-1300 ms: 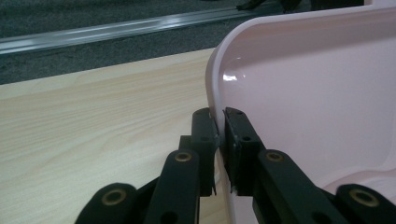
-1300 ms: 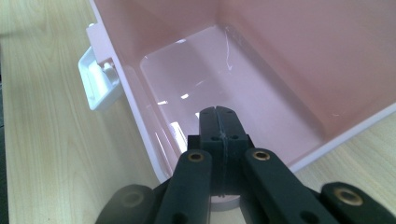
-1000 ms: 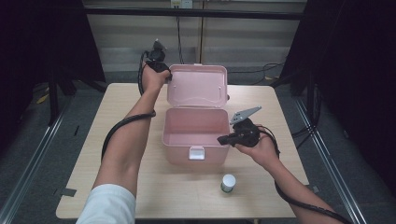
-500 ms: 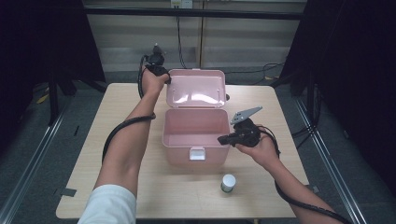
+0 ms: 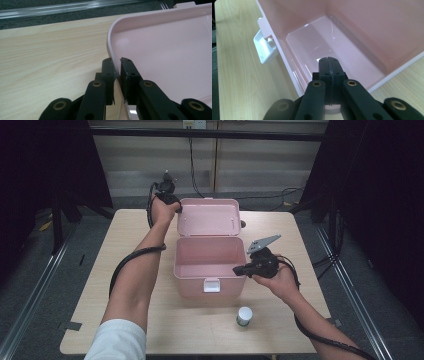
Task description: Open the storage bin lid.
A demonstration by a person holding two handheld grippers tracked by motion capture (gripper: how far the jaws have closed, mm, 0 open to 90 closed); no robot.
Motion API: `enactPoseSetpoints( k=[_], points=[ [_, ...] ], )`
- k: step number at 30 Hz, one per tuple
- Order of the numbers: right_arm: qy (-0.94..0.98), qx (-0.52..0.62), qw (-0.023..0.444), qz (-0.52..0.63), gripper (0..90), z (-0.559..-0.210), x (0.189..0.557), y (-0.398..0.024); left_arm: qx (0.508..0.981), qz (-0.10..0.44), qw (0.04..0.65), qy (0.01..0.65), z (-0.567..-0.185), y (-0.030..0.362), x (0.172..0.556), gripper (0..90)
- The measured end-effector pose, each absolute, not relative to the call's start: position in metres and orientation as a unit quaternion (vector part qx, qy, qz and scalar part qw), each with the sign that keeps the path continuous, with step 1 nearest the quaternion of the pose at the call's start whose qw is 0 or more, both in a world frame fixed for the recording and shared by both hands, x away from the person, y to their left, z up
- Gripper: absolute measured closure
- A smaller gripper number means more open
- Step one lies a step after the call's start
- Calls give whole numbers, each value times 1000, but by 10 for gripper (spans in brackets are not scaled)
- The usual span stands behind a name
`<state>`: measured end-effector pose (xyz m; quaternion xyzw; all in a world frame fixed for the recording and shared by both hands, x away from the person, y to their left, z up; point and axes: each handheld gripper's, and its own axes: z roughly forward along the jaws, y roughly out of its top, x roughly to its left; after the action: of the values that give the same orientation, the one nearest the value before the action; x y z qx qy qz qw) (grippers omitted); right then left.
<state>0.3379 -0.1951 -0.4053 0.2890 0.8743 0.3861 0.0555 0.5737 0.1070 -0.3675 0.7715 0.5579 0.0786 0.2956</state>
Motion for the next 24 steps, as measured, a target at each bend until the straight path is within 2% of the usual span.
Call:
enactPoseSetpoints(
  k=[24],
  points=[
    [879, 286, 47, 379, 900, -414, 332, -183, 780, 67, 288, 551, -382, 106, 567, 794]
  ],
)
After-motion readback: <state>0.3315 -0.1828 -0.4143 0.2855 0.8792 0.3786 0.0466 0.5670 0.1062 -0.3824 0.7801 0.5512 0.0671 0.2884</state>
